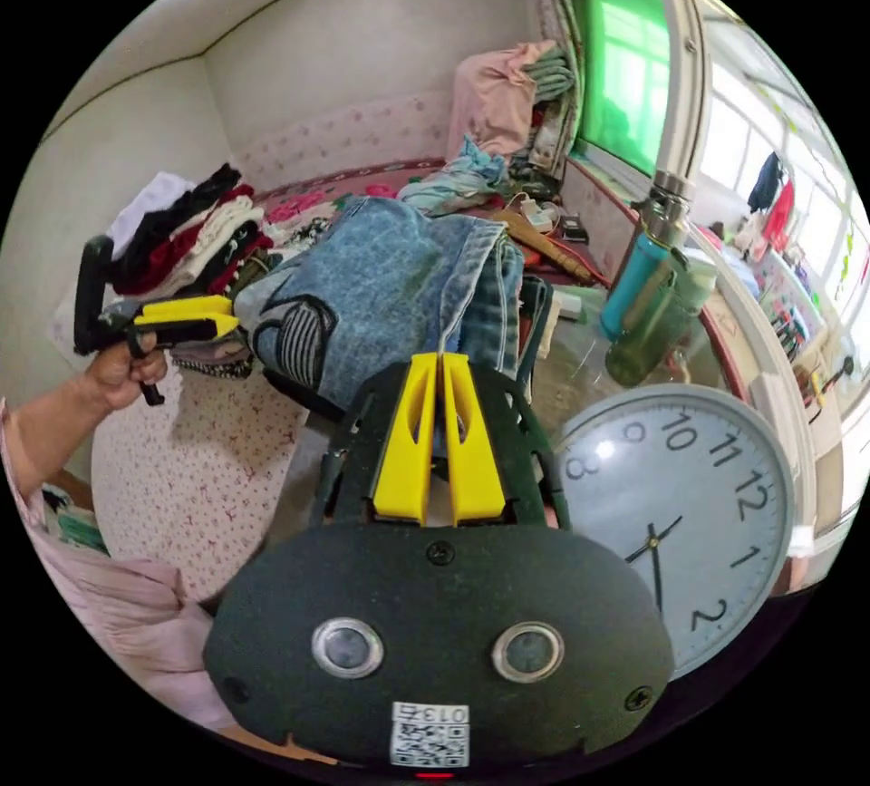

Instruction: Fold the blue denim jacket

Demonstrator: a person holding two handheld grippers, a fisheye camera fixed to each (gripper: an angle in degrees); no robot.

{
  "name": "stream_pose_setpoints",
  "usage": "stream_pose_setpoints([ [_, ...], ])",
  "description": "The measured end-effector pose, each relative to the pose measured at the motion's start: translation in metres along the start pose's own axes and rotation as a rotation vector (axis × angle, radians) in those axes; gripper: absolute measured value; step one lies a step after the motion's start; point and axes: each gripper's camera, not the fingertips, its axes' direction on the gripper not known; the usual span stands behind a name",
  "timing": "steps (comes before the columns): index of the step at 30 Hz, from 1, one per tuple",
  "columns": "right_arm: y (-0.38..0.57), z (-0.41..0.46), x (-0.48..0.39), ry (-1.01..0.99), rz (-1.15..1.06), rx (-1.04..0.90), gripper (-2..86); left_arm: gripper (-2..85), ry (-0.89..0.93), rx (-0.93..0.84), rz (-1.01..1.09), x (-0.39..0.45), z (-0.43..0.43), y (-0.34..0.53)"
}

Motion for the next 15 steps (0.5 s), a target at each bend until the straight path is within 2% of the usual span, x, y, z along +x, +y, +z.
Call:
stream_pose_setpoints([
  [2,-0.005,0.0,-0.001,0.026,-0.008,-0.023,0.9,5.8,0.02,-0.02,-0.007,-0.002,-0.004,-0.004],
  [4,-0.01,-0.008,0.008,-0.033,0.044,-0.026,0.6,3.6,0.039,-0.011,-0.021,-0.004,-0.013,-0.005],
  [6,-0.018,-0.043,0.013,-0.218,0.057,0.112,0.3,1.5,0.035,0.046,-0.025,-0.004,-0.031,-0.002],
  [7,-0.023,-0.066,0.007,-0.234,0.028,0.186,0.2,0.6,0.011,0.098,-0.034,-0.006,-0.049,0.001],
  [10,-0.037,-0.119,-0.006,-0.367,-0.045,0.374,0.1,-0.2,0.196,0.32,-0.017,-0.011,-0.11,0.005],
  [11,-0.051,-0.141,-0.018,-0.433,-0.083,0.407,0.0,-0.3,0.194,0.367,0.017,-0.005,-0.138,0.003],
  [15,-0.091,-0.192,-0.127,-0.382,-0.411,0.359,0.0,-0.4,0.116,0.434,0.193,0.018,-0.224,0.017],
])
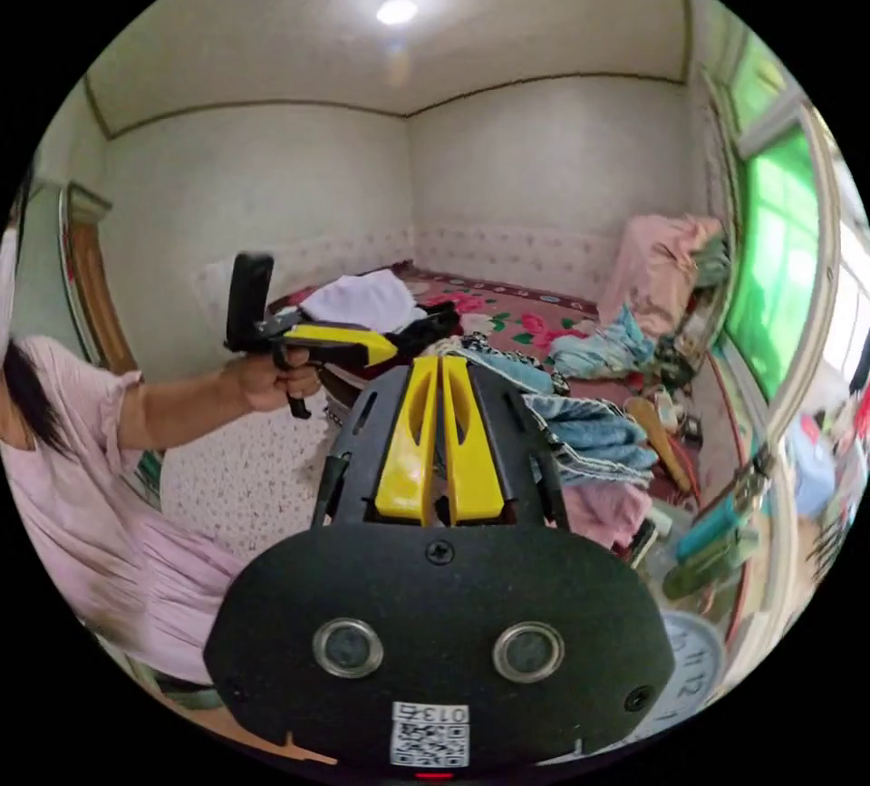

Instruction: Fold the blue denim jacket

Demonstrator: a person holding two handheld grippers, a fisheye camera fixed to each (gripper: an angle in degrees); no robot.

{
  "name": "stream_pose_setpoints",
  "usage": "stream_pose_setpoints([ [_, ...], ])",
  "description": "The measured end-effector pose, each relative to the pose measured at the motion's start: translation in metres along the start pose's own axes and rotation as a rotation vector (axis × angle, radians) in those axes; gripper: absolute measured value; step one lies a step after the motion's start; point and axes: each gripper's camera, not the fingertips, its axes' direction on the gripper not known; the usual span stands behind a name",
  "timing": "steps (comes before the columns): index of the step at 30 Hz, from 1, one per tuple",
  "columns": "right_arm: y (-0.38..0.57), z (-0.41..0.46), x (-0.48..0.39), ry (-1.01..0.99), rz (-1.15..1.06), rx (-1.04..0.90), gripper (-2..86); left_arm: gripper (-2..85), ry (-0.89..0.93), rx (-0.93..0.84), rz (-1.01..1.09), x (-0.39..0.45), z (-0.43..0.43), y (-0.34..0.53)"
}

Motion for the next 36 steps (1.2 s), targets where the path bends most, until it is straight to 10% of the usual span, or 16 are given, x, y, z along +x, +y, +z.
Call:
stream_pose_setpoints([
  [9,-0.102,-0.004,-0.164,-0.281,-0.213,0.313,0.3,-0.1,-0.382,0.156,0.052,0.018,-0.243,0.085],
  [15,-0.082,0.152,-0.264,-0.518,-0.154,-0.235,0.4,2.4,-0.475,0.034,-0.113,-0.006,-0.342,0.191],
  [19,-0.007,0.204,-0.295,-0.898,0.101,-0.141,0.7,8.0,-0.43,-0.226,-0.185,-0.004,-0.348,0.283],
  [26,0.147,0.245,-0.316,-0.257,0.446,-0.426,8.6,14.7,-0.314,-0.397,-0.487,-0.018,-0.311,0.391],
  [33,0.193,0.282,-0.399,-0.135,0.392,-0.658,6.9,2.7,-0.35,-0.619,-0.334,-0.025,-0.262,0.404],
  [36,0.178,0.243,-0.4,-0.278,0.438,-0.388,5.1,1.4,-0.169,-0.448,-0.344,-0.03,-0.303,0.383],
])
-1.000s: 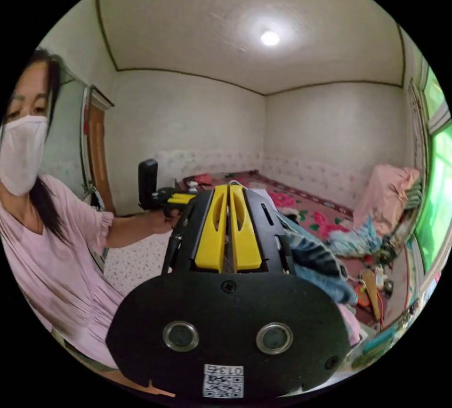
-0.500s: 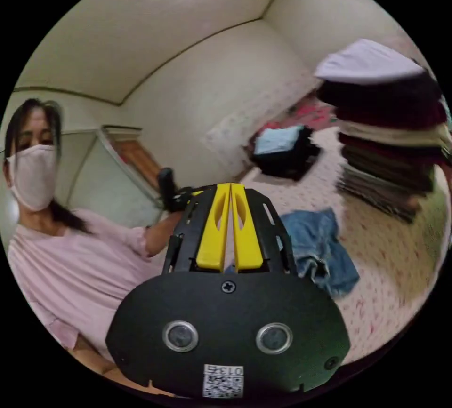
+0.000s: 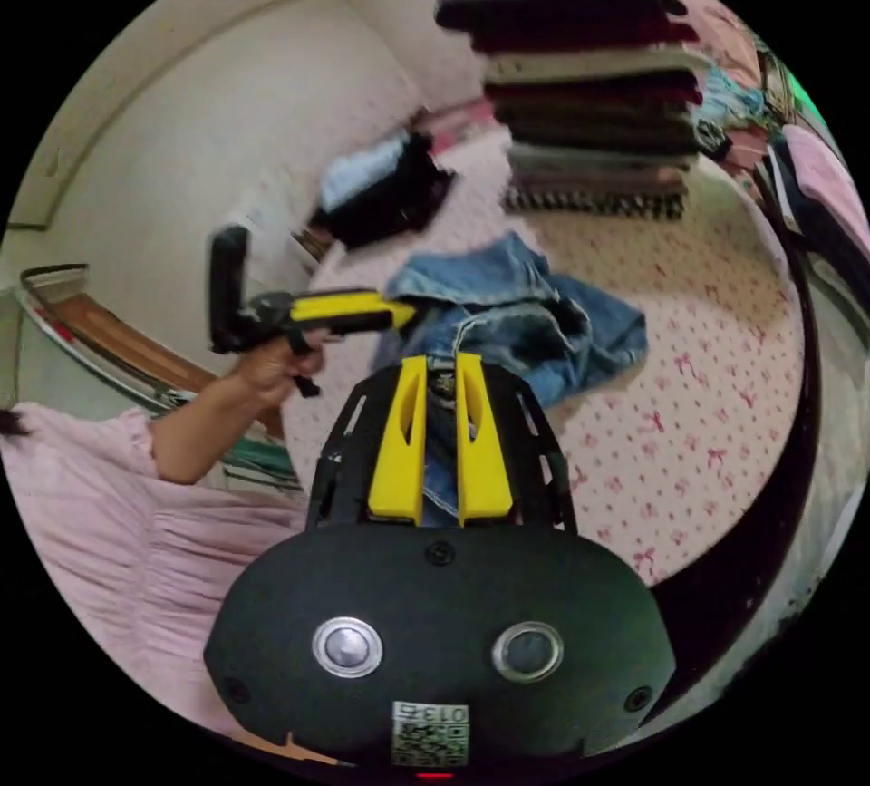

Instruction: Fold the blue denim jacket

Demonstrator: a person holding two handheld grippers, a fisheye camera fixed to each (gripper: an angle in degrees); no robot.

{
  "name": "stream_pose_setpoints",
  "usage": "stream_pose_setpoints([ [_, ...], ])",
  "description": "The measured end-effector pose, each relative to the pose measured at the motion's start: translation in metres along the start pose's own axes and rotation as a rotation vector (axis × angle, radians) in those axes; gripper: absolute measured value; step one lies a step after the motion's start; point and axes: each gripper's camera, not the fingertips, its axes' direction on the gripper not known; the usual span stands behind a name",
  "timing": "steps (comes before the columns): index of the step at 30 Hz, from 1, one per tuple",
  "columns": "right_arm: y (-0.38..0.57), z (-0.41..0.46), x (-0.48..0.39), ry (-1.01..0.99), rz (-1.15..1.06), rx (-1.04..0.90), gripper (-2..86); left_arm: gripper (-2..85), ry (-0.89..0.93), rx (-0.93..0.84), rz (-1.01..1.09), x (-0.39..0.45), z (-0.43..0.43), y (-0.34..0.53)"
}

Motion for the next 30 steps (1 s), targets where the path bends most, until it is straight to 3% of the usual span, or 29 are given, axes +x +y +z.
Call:
stream_pose_setpoints([
  [4,-0.009,-0.05,-0.028,-0.129,-0.102,0.167,3.0,0.7,0.258,0.314,-0.049,-0.007,-0.1,-0.024],
  [7,-0.026,-0.101,-0.043,-0.276,-0.185,0.36,2.4,0.5,0.253,0.526,0.039,0.01,-0.191,-0.037],
  [9,-0.042,-0.155,-0.073,-0.33,-0.371,0.508,2.0,0.5,0.277,0.68,0.088,0.018,-0.244,-0.03],
  [13,-0.045,-0.205,-0.142,-0.427,-0.7,0.524,1.8,0.5,0.161,0.904,0.214,0.046,-0.331,0.016],
  [15,-0.023,-0.201,-0.185,-0.487,-0.847,0.47,1.8,0.5,0.041,0.873,0.225,0.056,-0.342,0.039],
  [17,-0.004,-0.173,-0.203,-0.54,-0.86,0.367,1.8,0.6,-0.038,0.736,0.142,0.052,-0.333,0.068],
  [19,0.019,-0.126,-0.21,-0.579,-0.839,0.224,1.7,0.6,-0.02,0.596,0.027,0.034,-0.311,0.087],
  [21,0.047,-0.045,-0.203,-0.642,-0.708,-0.048,1.3,0.6,0.029,0.424,-0.095,0.015,-0.281,0.103],
  [23,0.069,0.006,-0.188,-0.811,-0.64,-0.262,1.1,0.6,-0.225,0.077,-0.225,0.008,-0.234,0.113],
  [25,0.084,0.026,-0.167,-0.974,-0.516,-0.296,1.1,0.6,-0.444,-0.022,-0.241,0.018,-0.217,0.113],
  [27,0.091,0.018,-0.134,-0.89,-0.458,-0.216,1.7,0.6,-0.486,-0.048,-0.223,0.025,-0.209,0.105],
  [30,0.096,0.006,-0.076,-0.468,-0.307,-0.134,3.8,0.6,-0.563,0.111,-0.295,0.028,-0.22,0.089],
])
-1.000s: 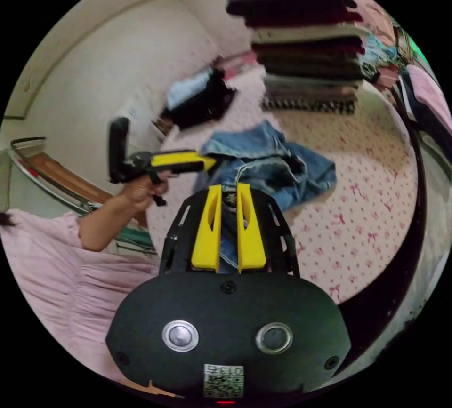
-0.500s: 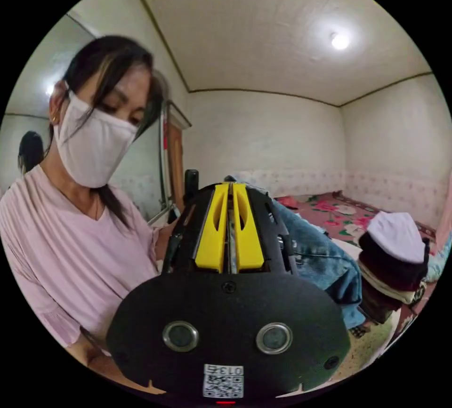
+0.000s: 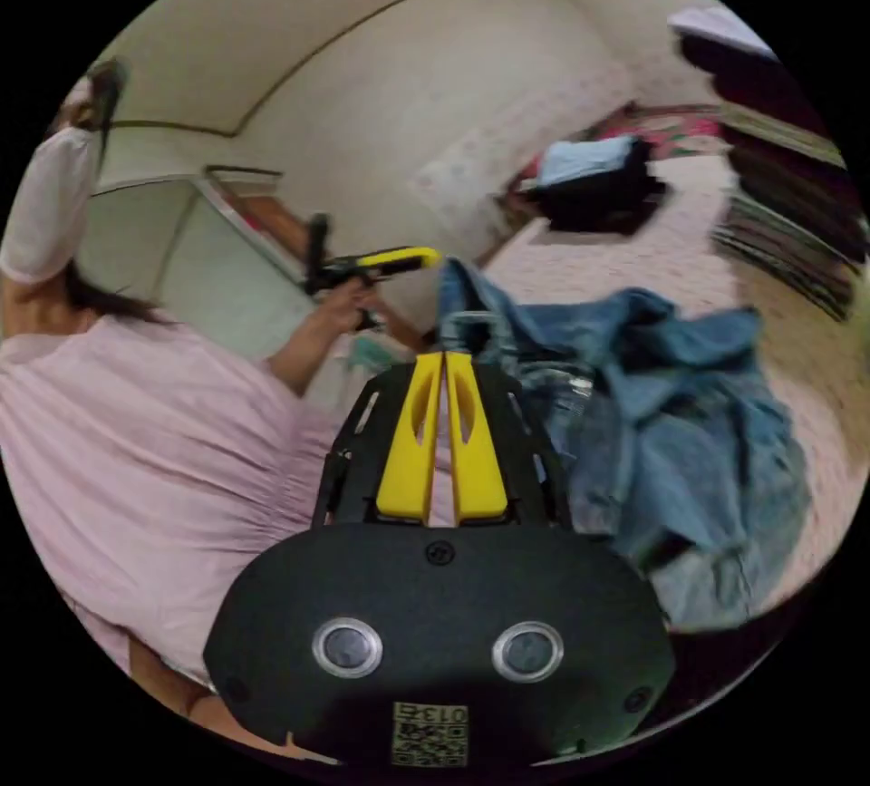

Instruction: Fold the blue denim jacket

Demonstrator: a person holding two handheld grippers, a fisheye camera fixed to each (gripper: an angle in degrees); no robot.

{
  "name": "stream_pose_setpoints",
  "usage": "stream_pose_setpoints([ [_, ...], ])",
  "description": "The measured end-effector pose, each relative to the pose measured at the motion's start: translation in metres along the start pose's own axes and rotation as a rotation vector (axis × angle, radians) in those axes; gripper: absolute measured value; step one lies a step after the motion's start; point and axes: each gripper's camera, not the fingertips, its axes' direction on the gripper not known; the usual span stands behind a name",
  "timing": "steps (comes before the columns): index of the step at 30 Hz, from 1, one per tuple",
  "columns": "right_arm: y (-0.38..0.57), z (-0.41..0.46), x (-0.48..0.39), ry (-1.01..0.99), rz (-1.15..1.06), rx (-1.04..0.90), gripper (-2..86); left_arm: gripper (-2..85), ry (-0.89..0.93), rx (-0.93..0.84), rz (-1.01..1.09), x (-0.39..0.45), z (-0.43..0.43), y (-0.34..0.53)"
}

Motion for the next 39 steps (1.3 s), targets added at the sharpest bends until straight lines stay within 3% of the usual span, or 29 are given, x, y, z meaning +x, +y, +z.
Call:
stream_pose_setpoints([
  [4,0.057,-0.037,0.07,0.404,0.31,0.054,11.0,2.2,0.006,0.371,-0.098,0.002,-0.031,-0.024],
  [5,0.066,-0.039,0.079,0.432,0.355,0.056,12.2,3.8,0.071,0.362,-0.05,0.011,-0.022,-0.04],
  [11,0.12,-0.019,0.151,0.423,0.618,0.046,16.9,12.9,0.347,-0.117,0.29,0.115,0.136,-0.126],
  [14,0.124,-0.003,0.171,0.417,0.671,0.039,17.7,14.3,0.286,-0.282,0.52,0.182,0.205,-0.146],
  [15,0.124,0.005,0.178,0.372,0.674,0.038,16.4,14.4,0.282,-0.338,0.553,0.194,0.22,-0.145],
  [17,0.12,0.02,0.182,0.422,0.667,-0.031,10.5,12.3,0.277,-0.611,0.686,0.232,0.284,-0.127],
  [19,0.118,0.029,0.176,0.534,0.61,-0.118,5.4,8.3,0.323,-0.659,0.7,0.237,0.3,-0.115],
  [21,0.125,0.024,0.171,0.329,0.586,-0.063,2.3,7.0,0.385,-0.674,0.616,0.224,0.298,-0.119],
  [24,0.144,0.008,0.152,0.141,0.542,0.113,1.0,6.0,0.574,-0.535,0.529,0.184,0.258,-0.127],
  [26,0.149,-0.008,0.138,0.055,0.496,0.262,0.5,5.7,0.797,-0.335,0.281,0.118,0.206,-0.135],
  [29,0.129,-0.037,0.114,0.005,0.389,0.376,0.3,5.4,0.926,-0.01,0.057,0.029,0.123,-0.128],
  [35,0.032,-0.088,0.004,-0.039,-0.167,0.544,0.4,5.5,0.781,0.502,-0.074,-0.081,-0.037,-0.06],
  [39,-0.021,-0.093,-0.066,-0.003,-0.427,0.622,0.6,5.6,0.763,0.611,-0.167,-0.105,-0.062,-0.004],
])
